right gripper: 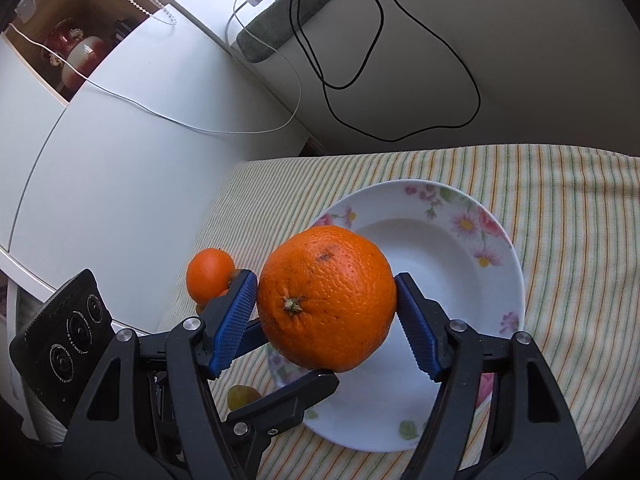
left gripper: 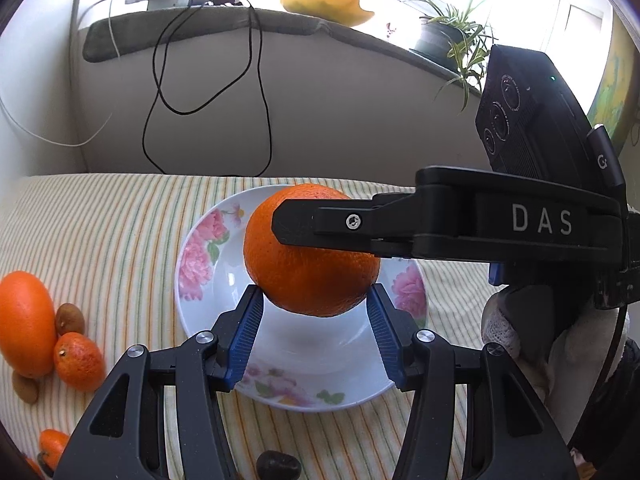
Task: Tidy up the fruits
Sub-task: 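Lift the large orange with the left tool and carry it over the plate, then lower the large orange onto the plate and open the left tool, then grasp the small tangerine with the left tool while the right tool grasps the dark plum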
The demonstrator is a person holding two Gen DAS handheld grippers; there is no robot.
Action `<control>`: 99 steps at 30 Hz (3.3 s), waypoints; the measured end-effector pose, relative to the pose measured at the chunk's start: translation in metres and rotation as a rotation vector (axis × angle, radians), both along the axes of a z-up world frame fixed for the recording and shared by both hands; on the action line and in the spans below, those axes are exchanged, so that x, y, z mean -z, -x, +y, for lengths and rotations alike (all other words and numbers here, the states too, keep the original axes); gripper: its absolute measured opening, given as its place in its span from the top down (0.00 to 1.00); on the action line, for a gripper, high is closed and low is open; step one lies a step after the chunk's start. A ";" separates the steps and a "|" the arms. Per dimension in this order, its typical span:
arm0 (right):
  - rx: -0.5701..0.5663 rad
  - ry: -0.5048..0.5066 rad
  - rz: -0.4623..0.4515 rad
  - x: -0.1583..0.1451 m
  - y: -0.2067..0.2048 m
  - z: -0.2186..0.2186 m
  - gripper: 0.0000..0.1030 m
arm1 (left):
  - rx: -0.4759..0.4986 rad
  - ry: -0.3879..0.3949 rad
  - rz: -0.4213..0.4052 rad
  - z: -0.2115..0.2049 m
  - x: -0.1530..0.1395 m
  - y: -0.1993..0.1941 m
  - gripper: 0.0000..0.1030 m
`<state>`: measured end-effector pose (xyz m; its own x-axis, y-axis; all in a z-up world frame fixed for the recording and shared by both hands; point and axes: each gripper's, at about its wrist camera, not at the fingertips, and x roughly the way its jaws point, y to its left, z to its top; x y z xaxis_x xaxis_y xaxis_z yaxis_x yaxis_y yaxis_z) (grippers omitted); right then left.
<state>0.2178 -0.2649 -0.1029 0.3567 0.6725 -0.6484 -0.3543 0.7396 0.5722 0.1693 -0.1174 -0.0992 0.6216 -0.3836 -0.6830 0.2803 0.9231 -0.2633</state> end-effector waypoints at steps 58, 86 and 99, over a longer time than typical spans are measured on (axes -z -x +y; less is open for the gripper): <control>0.136 0.227 -0.238 -0.047 0.064 0.016 0.20 | -0.025 -0.065 -0.057 0.008 -0.027 0.061 0.48; 0.061 0.273 -0.438 -0.050 0.164 0.042 0.10 | -0.217 -0.095 -0.091 0.111 -0.026 0.140 0.48; -0.034 0.333 -0.393 -0.019 0.175 0.062 0.27 | -0.341 -0.078 -0.012 0.169 0.007 0.165 0.48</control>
